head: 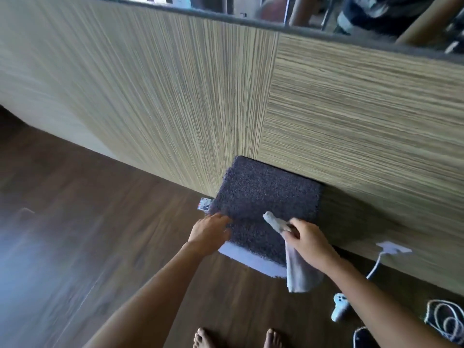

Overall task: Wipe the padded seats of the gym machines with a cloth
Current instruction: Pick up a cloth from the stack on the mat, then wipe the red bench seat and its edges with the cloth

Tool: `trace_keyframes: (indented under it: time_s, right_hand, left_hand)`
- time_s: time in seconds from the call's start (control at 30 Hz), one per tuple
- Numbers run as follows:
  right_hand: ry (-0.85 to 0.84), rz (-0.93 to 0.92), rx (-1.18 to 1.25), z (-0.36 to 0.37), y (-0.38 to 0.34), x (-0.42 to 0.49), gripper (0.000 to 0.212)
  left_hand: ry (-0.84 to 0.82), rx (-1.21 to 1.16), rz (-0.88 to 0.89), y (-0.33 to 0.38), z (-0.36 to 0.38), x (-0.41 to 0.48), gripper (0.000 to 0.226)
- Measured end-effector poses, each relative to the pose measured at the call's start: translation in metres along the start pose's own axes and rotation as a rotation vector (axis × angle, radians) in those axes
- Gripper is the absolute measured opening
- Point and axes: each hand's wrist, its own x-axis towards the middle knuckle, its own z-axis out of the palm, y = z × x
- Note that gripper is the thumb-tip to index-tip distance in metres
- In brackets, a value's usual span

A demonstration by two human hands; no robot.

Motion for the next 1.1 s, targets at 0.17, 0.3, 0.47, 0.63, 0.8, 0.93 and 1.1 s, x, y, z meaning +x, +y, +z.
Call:
trace_keyframes:
  time_s: [0.17, 0.3, 0.47, 0.63, 0.8, 0.93, 1.1]
  right_hand:
    - [0.093, -0.013, 0.191, -0.048, -0.068, -0.031, 0.015]
    - [0.167, -0.198, 0.215, -0.069, -0.133, -0.054, 0.009]
    - [0.077, -0.443, 0.289, -0.076, -0.231, -0.081, 0.009]
    - [-0.115, -0.683, 0.235, -0.04, -0.311, -0.091, 0.017]
    - [-0.27, -0.985, 0.145, 0.009, -0.391, -0.104, 0.025]
    - [-0.41, -1.132, 0.149, 0.052, -0.451, -0.12, 0.024]
    - [-0.564, -1.264, 0.13, 0.107, -0.509, -0.142, 0.015]
  left_hand:
    - [0.277, -0.19, -0.183, 0.025, -0.066, -0.072, 0.025]
    - [0.591, -0.228, -0.208, 0.026, -0.096, -0.147, 0.014]
    - [0.837, -0.253, -0.3, 0.007, -0.124, -0.249, 0.018]
    - [1.017, -0.366, -0.455, -0.033, -0.134, -0.349, 0.027]
    - [1.102, -0.362, -0.622, -0.072, -0.126, -0.44, 0.022]
    - [1.143, -0.374, -0.753, -0.1, -0.11, -0.496, 0.025]
    - [1.201, -0.395, -0.969, -0.117, -0.083, -0.552, 0.023]
